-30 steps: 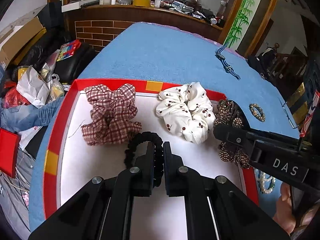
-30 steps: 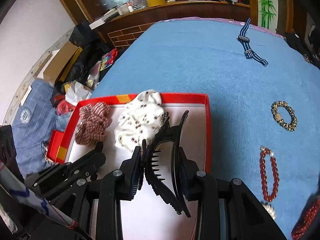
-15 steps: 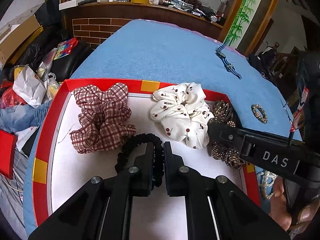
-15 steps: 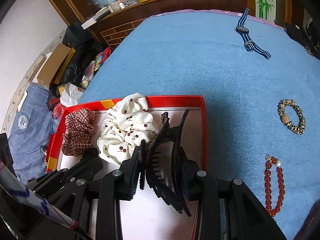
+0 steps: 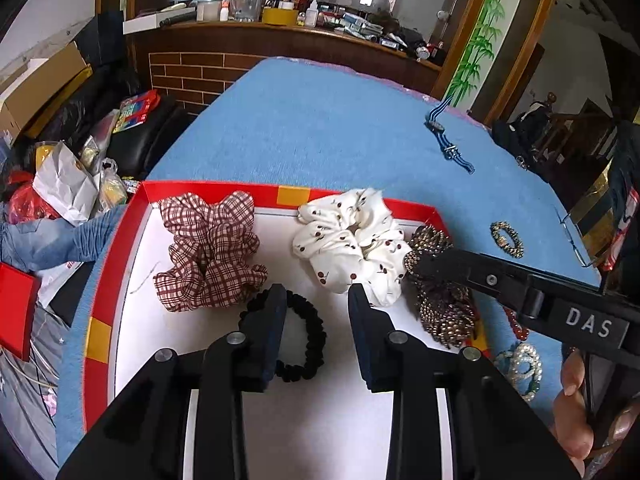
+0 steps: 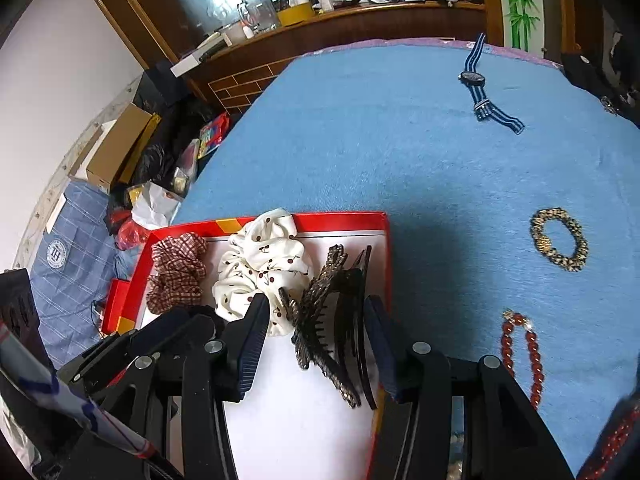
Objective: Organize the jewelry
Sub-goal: 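Open both grippers to release the scrunchie and clip in the tray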
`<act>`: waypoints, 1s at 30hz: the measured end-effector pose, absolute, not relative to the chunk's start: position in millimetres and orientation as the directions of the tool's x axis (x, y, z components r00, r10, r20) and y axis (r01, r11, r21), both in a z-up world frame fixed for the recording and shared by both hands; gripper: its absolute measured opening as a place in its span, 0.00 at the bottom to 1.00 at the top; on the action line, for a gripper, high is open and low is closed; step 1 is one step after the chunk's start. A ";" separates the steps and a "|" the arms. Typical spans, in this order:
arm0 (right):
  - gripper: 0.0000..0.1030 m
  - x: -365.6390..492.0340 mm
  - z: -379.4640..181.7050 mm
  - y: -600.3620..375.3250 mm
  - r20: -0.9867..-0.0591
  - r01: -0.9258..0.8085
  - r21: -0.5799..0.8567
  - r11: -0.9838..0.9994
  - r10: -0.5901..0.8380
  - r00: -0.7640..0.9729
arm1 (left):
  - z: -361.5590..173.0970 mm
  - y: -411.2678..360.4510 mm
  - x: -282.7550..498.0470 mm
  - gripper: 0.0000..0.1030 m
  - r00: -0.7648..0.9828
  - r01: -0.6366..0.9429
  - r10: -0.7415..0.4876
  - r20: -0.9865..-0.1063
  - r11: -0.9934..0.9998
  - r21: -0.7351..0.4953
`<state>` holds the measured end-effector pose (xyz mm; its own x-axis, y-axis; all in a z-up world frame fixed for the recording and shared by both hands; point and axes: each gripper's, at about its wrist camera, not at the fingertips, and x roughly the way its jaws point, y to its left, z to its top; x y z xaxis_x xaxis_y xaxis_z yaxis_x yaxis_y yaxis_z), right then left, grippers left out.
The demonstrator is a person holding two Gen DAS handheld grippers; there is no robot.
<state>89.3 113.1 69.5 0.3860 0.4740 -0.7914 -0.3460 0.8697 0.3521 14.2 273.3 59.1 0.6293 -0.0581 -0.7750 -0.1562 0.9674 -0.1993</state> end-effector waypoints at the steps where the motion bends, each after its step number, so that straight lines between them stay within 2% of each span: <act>1: 0.52 85.4 72.9 108.7 -0.785 -0.345 0.359 0.867 0.481 0.392 | 61.3 271.9 12.6 0.30 0.632 -0.154 -0.058 -0.773 0.968 -0.199; 12: 0.52 47.3 96.9 60.2 -0.734 -0.337 0.400 0.852 0.518 0.440 | 82.2 231.7 -6.1 0.30 0.663 -0.089 -0.080 -0.745 0.979 -0.184; 30: 0.52 -7.0 81.7 -65.9 -0.726 -0.209 0.443 0.872 0.485 0.488 | 77.1 129.7 -25.1 0.31 0.631 0.076 -0.167 -0.758 0.985 -0.154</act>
